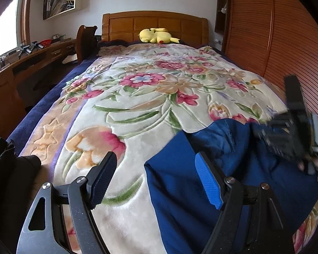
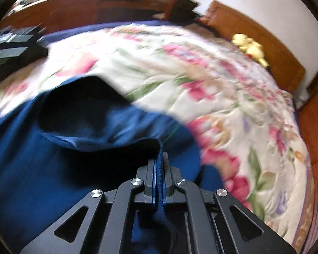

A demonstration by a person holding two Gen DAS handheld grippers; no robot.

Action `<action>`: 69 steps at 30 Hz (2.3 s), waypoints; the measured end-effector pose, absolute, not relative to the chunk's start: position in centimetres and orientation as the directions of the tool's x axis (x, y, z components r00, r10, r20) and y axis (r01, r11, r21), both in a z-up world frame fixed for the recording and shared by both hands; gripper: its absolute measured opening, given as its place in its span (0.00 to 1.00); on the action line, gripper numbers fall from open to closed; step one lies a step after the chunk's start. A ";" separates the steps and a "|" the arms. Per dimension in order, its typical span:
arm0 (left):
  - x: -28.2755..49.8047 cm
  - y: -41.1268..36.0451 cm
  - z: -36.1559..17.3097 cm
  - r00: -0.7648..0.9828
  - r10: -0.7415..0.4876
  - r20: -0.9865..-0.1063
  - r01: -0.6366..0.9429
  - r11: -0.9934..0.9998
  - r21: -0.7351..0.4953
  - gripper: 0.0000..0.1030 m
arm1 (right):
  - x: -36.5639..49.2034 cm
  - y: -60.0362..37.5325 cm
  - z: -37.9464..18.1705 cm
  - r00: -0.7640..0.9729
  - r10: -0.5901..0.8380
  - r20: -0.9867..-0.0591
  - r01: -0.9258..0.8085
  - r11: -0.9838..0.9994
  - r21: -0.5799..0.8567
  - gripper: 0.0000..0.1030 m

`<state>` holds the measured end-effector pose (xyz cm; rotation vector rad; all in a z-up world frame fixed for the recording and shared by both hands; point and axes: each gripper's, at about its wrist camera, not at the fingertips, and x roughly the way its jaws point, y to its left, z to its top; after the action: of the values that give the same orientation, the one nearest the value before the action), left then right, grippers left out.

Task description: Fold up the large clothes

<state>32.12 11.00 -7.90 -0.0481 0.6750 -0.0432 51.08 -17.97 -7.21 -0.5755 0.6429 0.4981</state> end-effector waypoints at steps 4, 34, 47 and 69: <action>31.9 10.7 -7.8 0.780 -0.066 -0.622 0.030 0.997 -0.069 0.75 | 52.6 -17.5 -6.7 0.771 0.210 -0.601 -0.494 0.792 -0.357 0.03; 28.1 -1.6 -9.1 0.710 -0.282 -0.645 0.312 0.947 -0.072 0.75 | 51.4 -40.4 -10.8 0.644 -0.056 -0.763 -0.069 0.989 -0.131 0.30; 28.1 -2.9 -9.7 0.688 -0.288 -0.666 0.337 0.940 -0.059 0.75 | 53.0 -40.8 -11.3 0.597 0.126 -0.792 -0.208 0.978 -0.001 0.06; 27.2 -3.0 -9.3 0.698 -0.287 -0.656 0.345 0.938 -0.044 0.75 | 45.6 -41.3 -5.9 0.731 -0.047 -0.681 -0.108 0.977 -0.183 0.47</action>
<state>27.17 -2.97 -9.32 0.0846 0.7166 -0.3527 45.60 -41.26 -5.86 -0.2164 0.7523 0.0339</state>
